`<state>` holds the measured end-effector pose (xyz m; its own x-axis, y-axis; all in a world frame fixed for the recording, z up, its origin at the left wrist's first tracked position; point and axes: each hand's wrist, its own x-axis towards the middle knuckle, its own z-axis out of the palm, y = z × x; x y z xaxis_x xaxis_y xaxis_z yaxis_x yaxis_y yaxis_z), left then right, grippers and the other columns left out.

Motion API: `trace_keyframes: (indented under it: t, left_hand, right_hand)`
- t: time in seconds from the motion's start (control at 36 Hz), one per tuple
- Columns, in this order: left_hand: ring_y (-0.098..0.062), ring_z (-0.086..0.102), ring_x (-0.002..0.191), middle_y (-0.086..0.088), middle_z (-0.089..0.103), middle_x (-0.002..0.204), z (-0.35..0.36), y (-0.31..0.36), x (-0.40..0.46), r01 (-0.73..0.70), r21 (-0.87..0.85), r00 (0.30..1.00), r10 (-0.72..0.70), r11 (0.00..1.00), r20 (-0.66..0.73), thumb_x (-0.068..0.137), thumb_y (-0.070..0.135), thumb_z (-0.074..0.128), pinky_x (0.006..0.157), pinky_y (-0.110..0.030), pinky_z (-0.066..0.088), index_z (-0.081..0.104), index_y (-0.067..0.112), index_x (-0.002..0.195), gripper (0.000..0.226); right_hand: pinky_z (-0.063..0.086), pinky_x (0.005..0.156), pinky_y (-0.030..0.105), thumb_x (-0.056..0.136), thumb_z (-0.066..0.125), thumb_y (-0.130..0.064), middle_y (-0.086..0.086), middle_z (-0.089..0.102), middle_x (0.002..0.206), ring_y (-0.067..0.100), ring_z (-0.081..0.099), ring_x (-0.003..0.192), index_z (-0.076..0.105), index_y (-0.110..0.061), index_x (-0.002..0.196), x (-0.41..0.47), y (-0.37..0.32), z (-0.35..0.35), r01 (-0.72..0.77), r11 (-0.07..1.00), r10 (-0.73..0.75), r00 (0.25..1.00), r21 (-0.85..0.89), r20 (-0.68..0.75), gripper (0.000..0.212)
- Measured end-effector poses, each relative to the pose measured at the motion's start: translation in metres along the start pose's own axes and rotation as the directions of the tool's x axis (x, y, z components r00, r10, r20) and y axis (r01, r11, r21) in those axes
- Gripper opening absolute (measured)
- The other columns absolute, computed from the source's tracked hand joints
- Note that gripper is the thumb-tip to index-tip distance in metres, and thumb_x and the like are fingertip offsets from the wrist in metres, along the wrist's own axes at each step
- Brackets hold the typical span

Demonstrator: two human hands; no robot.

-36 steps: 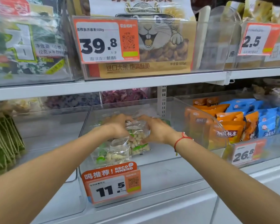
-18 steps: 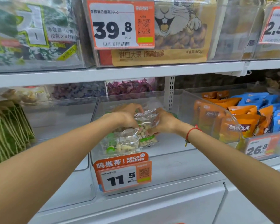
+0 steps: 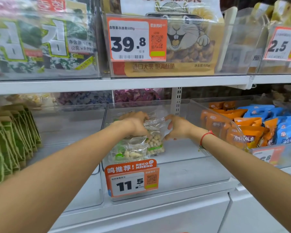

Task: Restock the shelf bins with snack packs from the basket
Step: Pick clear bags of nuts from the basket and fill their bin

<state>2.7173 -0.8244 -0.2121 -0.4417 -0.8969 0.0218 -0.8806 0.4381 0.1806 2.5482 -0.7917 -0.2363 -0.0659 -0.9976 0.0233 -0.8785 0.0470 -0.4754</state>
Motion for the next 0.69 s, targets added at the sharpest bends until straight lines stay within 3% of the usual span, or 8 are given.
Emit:
trace_keyframes:
  t: [0.11,0.25,0.36,0.5,0.58,0.69]
  left_hand:
    - [-0.023,0.053,0.117,0.002,0.053,0.135,-0.007,0.007,-0.022,-0.053,-0.026,0.993,0.050,0.998,-0.104,0.085,0.040,0.064,0.094,-0.035,0.047,0.046,0.029,0.134,0.054]
    - [-0.016,0.056,0.115,0.010,0.059,0.128,-0.010,0.024,-0.082,-0.188,-0.008,0.928,0.175,0.982,-0.329,0.090,0.031,0.057,0.088,-0.032,0.045,0.055,0.034,0.124,0.034]
    - [-0.010,0.058,0.108,0.017,0.062,0.117,-0.012,0.026,-0.144,-0.240,-0.007,0.881,0.215,0.971,-0.422,0.090,0.036,0.054,0.082,-0.031,0.047,0.056,0.038,0.117,0.027]
    - [-0.014,0.061,0.101,0.020,0.064,0.108,-0.001,0.014,-0.217,-0.205,-0.036,0.918,0.179,0.978,-0.354,0.089,0.042,0.054,0.075,-0.031,0.046,0.058,0.039,0.110,0.022]
    - [-0.012,0.060,0.096,0.022,0.061,0.099,0.020,0.002,-0.249,-0.168,-0.020,0.959,0.158,0.986,-0.236,0.089,0.048,0.052,0.071,-0.028,0.041,0.056,0.039,0.110,0.023]
    - [-0.008,0.059,0.099,0.021,0.062,0.107,0.063,-0.012,-0.278,-0.102,0.006,0.994,0.103,0.995,-0.031,0.091,0.049,0.049,0.069,-0.027,0.034,0.054,0.041,0.112,0.023]
  right_hand:
    - [0.050,0.092,0.042,0.080,0.070,-0.030,0.007,0.057,0.125,0.029,0.057,0.111,0.044,-0.021,0.133,-0.020,0.005,-0.005,-0.031,0.983,0.006,0.990,-0.181,-0.139,0.060]
    - [0.051,0.087,0.040,0.085,0.066,-0.029,-0.004,0.063,0.111,0.018,0.060,0.102,0.063,-0.028,0.111,-0.078,-0.006,-0.014,0.101,0.962,-0.150,0.972,-0.253,-0.182,0.026]
    - [0.050,0.083,0.037,0.089,0.060,-0.031,-0.009,0.062,0.108,0.013,0.057,0.102,0.063,-0.033,0.107,-0.142,-0.029,-0.018,0.245,0.901,-0.323,0.929,-0.357,-0.179,0.018]
    - [0.043,0.071,0.029,0.095,0.047,-0.039,-0.013,0.060,0.110,0.012,0.056,0.102,0.056,-0.037,0.117,-0.215,-0.051,-0.006,0.328,0.747,-0.447,0.892,-0.578,-0.071,0.023]
    - [0.035,0.068,0.027,0.096,0.044,-0.041,-0.012,0.060,0.110,0.014,0.057,0.104,0.053,-0.037,0.120,-0.240,-0.052,0.016,0.354,0.725,-0.408,0.912,-0.591,0.046,0.026]
    - [0.039,0.080,0.030,0.095,0.048,-0.040,-0.006,0.061,0.115,0.019,0.055,0.111,0.055,-0.034,0.121,-0.256,-0.048,0.055,0.358,0.759,-0.246,0.931,-0.544,0.269,0.028]
